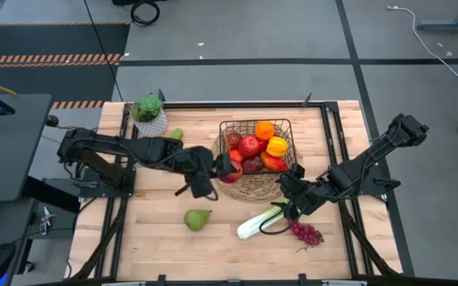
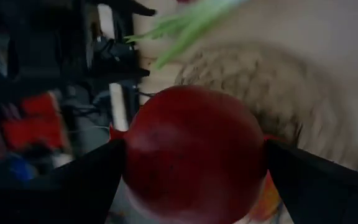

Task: Build produce basket
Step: Put the red pomegranate into the black wire basket

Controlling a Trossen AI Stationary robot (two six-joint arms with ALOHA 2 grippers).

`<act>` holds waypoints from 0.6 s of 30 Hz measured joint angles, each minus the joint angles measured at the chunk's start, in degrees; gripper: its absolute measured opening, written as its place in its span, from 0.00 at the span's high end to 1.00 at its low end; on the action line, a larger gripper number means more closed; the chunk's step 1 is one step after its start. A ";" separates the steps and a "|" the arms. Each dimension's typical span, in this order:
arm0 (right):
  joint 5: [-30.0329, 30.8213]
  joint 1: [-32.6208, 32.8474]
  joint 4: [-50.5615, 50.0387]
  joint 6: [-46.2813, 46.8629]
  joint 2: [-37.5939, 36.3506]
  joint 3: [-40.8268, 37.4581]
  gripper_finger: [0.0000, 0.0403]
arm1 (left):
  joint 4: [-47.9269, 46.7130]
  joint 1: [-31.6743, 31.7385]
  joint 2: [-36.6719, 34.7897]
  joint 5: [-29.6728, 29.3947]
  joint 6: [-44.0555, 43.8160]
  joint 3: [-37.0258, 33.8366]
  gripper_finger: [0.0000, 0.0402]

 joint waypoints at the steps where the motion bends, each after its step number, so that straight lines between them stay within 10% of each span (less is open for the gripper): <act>1: 0.00 0.00 0.00 -0.09 0.00 0.00 0.07 | 0.00 0.67 0.00 1.97 -3.43 0.00 0.06; 18: 0.02 -0.72 0.12 -2.54 0.00 0.00 0.07 | 1.52 2.06 0.00 10.69 -60.22 0.00 0.06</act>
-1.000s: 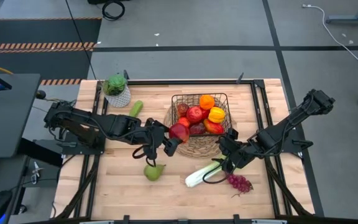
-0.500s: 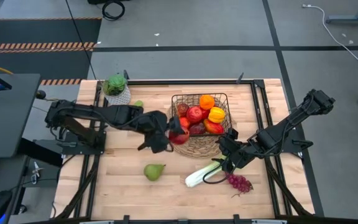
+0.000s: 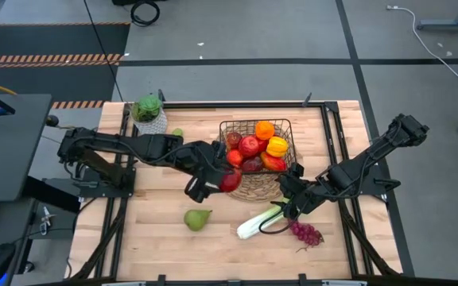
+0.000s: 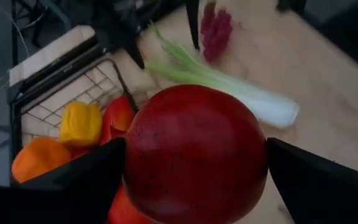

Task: Build produce basket
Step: Put the red pomegranate into the black wire basket

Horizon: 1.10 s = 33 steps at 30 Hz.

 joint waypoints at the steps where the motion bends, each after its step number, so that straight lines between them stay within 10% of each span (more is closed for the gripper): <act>1: 0.00 0.00 0.09 -0.02 0.00 0.00 0.07 | 1.02 0.28 -0.06 1.17 -0.87 0.00 0.06; 13: 0.00 -0.49 1.47 -1.01 -0.02 0.02 0.07 | 14.32 12.15 -3.95 29.53 -23.30 0.02 0.06; 22: -0.02 -0.66 2.09 -1.63 0.00 0.02 0.07 | 23.24 16.07 -1.89 29.23 -51.33 -1.42 0.06; 33: -0.04 -0.67 2.06 -1.85 -0.02 0.04 0.07 | 23.86 15.82 -0.78 27.86 -51.29 -1.40 0.06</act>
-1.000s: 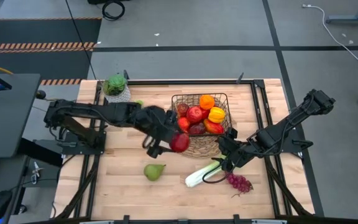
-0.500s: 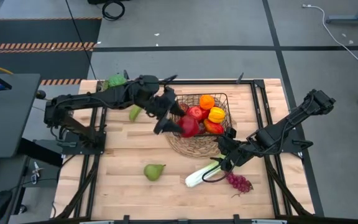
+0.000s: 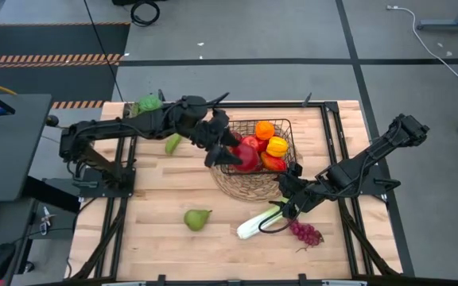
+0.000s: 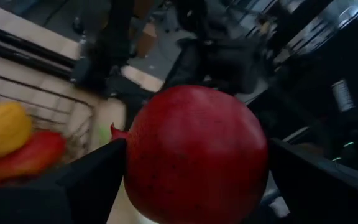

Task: Build produce basket
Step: Put the red pomegranate into the black wire basket

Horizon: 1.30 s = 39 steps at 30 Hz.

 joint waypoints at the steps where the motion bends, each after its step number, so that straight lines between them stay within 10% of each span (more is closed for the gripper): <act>1: 0.00 0.01 0.00 -0.01 0.00 0.00 0.07 | -0.76 0.00 0.20 -0.93 2.01 -0.02 0.06; 8: -0.04 0.02 0.46 -0.34 -0.04 0.00 0.07 | -6.75 0.34 4.38 -14.97 11.72 -0.09 0.06; 39: -0.20 0.02 1.04 -1.46 0.00 0.02 0.07 | -19.84 3.12 16.94 -15.80 29.28 -0.04 0.01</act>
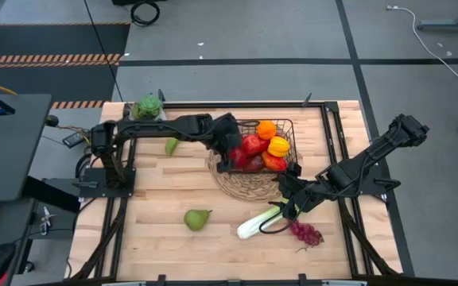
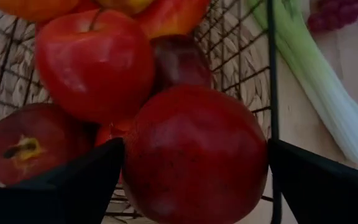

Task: Build produce basket
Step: Put the red pomegranate into the black wire basket

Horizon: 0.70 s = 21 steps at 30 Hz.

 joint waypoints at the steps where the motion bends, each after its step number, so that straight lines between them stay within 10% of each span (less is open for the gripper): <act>1: -0.01 0.00 0.00 -0.02 0.00 0.00 0.07 | -0.01 -0.28 0.00 0.00 0.84 0.00 0.01; 21: 0.02 0.00 0.21 -0.13 0.00 -0.04 0.07 | 4.10 -2.83 0.00 -7.74 -1.79 0.09 0.01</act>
